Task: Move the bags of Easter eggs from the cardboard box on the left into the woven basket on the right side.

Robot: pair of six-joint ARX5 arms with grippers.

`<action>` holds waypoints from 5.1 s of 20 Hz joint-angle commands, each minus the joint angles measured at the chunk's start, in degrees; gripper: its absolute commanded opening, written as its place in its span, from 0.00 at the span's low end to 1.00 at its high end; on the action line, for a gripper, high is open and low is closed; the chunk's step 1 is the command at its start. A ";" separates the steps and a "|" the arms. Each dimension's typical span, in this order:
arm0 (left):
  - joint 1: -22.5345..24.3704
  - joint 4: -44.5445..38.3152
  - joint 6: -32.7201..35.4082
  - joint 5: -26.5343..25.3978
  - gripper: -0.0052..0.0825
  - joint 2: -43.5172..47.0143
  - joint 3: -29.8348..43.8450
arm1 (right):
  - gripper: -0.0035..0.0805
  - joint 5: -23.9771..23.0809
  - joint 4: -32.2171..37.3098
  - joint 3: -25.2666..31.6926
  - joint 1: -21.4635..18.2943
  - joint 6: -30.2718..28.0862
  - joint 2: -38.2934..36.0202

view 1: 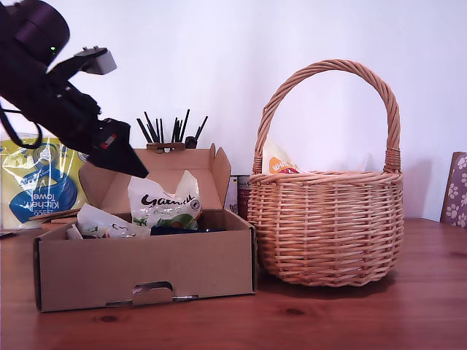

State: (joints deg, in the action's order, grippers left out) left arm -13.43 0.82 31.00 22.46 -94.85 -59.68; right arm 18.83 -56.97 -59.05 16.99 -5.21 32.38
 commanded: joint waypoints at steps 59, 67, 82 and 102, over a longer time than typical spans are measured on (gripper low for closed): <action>-19.71 16.74 -15.78 19.21 0.03 4.92 -11.91 | 0.03 1.36 0.52 -0.48 0.24 0.17 0.35; -28.94 -3.50 -20.46 0.94 0.03 -5.40 -11.91 | 0.03 1.60 -0.37 -0.48 0.24 0.20 0.35; -30.27 -9.51 -39.63 -9.62 0.20 -11.93 -12.02 | 0.03 1.60 -1.09 -0.48 0.24 -1.14 0.35; -28.00 18.73 -24.87 -13.64 0.04 2.58 -13.70 | 0.03 1.60 -1.11 -0.48 0.24 -2.51 0.35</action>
State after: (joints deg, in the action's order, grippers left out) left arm -42.35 18.48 5.43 8.91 -90.39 -74.15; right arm 20.36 -58.33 -59.05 16.99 -7.44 32.51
